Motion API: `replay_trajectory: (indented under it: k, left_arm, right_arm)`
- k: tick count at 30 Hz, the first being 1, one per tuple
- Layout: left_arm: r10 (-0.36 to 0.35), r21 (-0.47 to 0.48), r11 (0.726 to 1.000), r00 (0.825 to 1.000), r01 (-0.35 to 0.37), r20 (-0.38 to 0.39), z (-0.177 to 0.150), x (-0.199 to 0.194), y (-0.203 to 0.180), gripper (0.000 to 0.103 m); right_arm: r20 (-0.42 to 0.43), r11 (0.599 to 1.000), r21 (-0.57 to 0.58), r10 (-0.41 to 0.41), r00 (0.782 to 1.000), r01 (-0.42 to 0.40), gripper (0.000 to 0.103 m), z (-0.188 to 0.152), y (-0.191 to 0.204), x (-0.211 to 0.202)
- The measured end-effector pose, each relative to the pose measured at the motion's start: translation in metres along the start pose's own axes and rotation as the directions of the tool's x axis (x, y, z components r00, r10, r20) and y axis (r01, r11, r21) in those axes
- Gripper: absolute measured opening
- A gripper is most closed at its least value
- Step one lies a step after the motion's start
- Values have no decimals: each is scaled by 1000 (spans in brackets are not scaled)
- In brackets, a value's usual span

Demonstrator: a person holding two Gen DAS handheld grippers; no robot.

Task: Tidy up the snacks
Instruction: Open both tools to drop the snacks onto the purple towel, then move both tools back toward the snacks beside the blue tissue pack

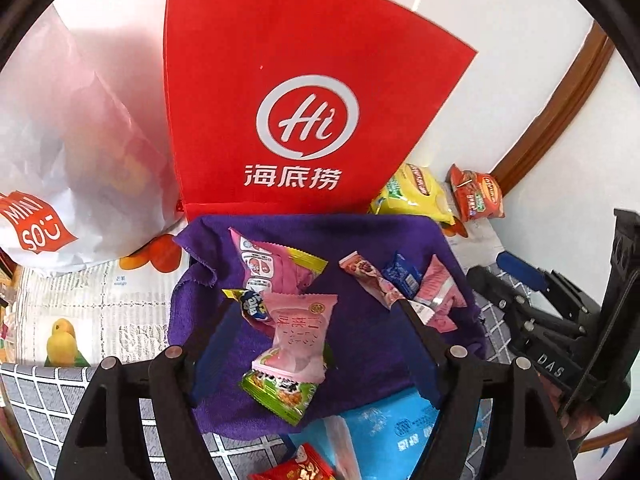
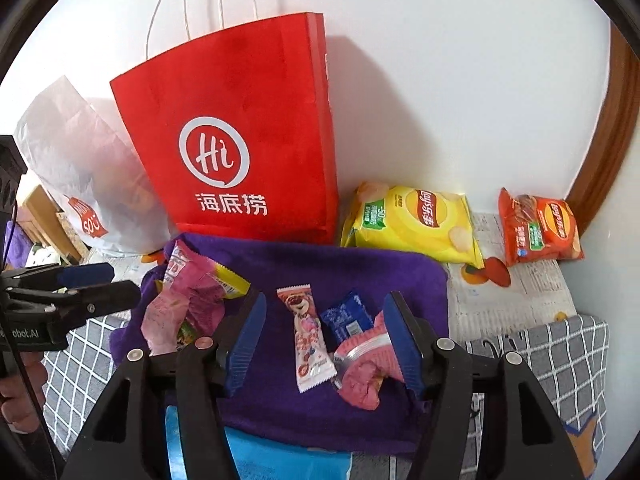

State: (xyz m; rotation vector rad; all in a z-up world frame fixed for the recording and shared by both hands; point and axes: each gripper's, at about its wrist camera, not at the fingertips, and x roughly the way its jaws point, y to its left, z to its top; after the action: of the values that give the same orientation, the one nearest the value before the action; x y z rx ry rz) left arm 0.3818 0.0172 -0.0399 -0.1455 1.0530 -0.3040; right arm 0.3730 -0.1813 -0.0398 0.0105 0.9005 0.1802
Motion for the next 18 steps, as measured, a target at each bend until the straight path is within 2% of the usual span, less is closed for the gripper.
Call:
replay_trajectory:
  k: [4,8,11,15,18]
  left_arm:
    - [-5,15,1000,1000,4,12,-2,-11,-5,75]
    - [-20,14,1000,999,20,27,-4,-23,-10,75]
    - [-24,30,999,998,22,50,-8,-35,-17,75]
    - [7,69,998,996,-13,86,-13,-50,-32,75]
    - [-14,74,997,996,7,92,-20,-59,-38,75]
  right_arm:
    - [3,998,-12,-56,998,56,61,-7,2,-15]
    - [18,992,5,-123,992,123,74,-15,-1,-36]
    - [49,990,17,-142,989,141,78,-25,-4,-54]
    - [59,986,12,-167,984,166,79,-37,-3,-73]
    - [60,986,23,-168,984,167,80,-46,-2,-83]
